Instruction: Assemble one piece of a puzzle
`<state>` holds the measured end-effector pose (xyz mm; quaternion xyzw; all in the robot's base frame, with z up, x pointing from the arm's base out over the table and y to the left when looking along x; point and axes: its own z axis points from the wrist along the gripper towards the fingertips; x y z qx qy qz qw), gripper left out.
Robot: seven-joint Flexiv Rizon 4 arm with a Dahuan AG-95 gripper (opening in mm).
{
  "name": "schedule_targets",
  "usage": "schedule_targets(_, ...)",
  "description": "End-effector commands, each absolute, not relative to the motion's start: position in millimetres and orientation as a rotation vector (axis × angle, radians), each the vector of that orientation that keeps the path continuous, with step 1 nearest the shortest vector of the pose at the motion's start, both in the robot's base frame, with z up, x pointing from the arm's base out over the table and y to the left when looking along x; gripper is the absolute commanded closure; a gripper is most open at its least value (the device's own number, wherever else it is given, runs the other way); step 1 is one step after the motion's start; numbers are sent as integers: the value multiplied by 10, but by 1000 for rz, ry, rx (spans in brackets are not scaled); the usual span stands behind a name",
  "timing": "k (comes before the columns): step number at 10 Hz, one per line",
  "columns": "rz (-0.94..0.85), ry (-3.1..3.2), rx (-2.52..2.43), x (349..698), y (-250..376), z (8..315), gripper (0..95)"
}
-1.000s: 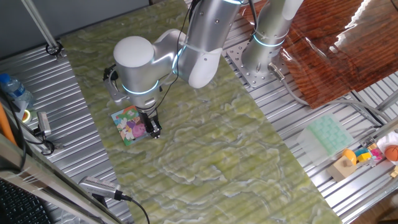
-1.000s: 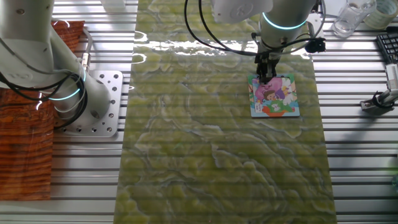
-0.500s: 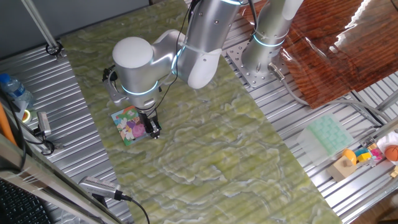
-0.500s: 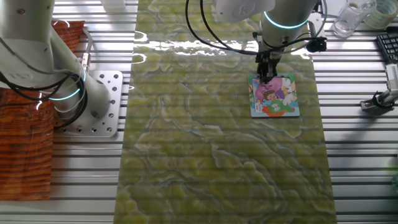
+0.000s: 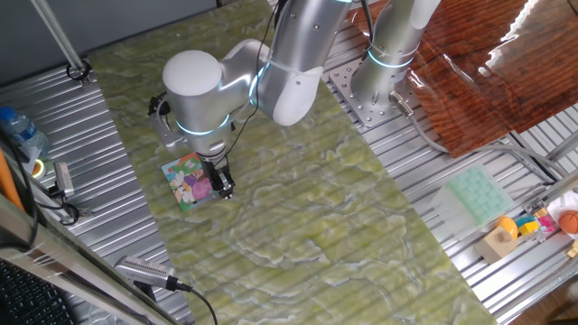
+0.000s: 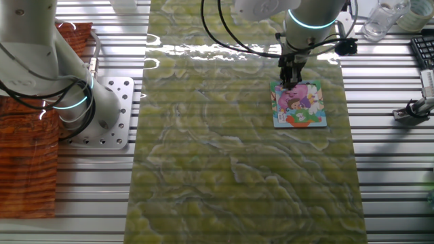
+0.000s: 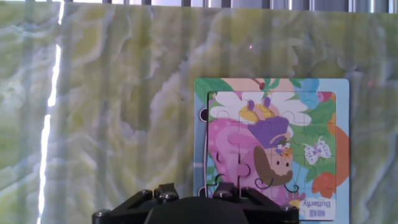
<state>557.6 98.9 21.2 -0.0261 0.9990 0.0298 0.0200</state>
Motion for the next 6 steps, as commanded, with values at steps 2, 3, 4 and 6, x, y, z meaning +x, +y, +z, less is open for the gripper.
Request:
schedule_targets(2,84,3103,-51,5741,1059,306,570)
schedule_targets(3,82,3100,-52,5792,1058,320,570)
schedule_targets(4,83,3097,-54,5822,1045,320,570)
schedule_targets(6,80,3093,-66,5868,1019,328,570)
